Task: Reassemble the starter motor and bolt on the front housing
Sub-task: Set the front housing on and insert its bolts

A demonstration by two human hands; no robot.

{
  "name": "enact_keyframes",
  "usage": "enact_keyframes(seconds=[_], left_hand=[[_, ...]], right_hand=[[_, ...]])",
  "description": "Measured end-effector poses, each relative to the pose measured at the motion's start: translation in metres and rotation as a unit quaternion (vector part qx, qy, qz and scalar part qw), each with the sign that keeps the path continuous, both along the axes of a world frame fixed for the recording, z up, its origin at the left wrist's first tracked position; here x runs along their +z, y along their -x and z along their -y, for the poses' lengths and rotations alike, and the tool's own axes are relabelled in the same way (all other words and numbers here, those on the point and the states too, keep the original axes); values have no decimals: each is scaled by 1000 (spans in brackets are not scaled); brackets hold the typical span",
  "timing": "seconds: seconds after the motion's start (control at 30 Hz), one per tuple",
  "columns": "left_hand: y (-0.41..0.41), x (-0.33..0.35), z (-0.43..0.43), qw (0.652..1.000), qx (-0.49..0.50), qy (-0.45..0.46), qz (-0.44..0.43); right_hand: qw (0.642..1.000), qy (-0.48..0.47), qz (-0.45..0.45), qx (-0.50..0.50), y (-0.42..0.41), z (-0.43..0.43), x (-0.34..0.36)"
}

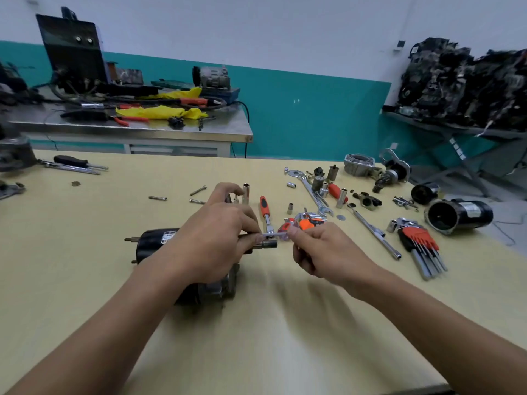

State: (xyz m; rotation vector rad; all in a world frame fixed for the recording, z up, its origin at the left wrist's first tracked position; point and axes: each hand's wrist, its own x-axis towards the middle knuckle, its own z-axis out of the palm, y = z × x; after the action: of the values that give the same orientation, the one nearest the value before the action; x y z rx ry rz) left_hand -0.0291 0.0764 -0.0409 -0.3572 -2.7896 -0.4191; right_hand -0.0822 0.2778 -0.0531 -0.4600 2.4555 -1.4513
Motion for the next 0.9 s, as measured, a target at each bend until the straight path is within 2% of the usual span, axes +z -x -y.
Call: enact_keyframes(seconds=[0.07, 0.1, 0.17, 0.23, 0.3, 0.37, 0.47, 0.5, 0.63, 0.73, 0.9], left_hand=[[0, -1, 0, 1000, 2, -3, -9], [0, -2, 1, 1000, 1, -14, -16], [-2, -2, 2, 999, -5, -43, -32], [-2, -2, 5, 998, -9, -60, -36], [-2, -2, 7, 997, -15, -65, -26], [-1, 0, 7, 998, -21, -60, -19], [0, 1, 7, 999, -28, -44, -9], [0, 1, 7, 999, -31, -44, -4], [-2, 3, 10, 997, -44, -68, 4], [-4, 4, 10, 996, -48, -76, 8], [-12, 6, 22, 990, -10, -143, -5]], right_hand=[[982, 88, 165, -38, 0, 8, 10], [967, 126, 216, -46, 1, 11, 14], [964, 139, 226, -27, 4, 12, 21], [987, 59, 146, 16, 4, 8, 26], [997, -40, -19, 69, 3, -3, 25], [970, -65, -197, 127, 7, -16, 22], [902, -85, -371, 202, 11, -27, 15], [885, -96, -404, 213, 13, -27, 13], [860, -122, -450, 207, 22, -24, 12], [822, -159, -493, 236, 23, -19, 9], [800, -203, -511, 238, 23, -17, 13]])
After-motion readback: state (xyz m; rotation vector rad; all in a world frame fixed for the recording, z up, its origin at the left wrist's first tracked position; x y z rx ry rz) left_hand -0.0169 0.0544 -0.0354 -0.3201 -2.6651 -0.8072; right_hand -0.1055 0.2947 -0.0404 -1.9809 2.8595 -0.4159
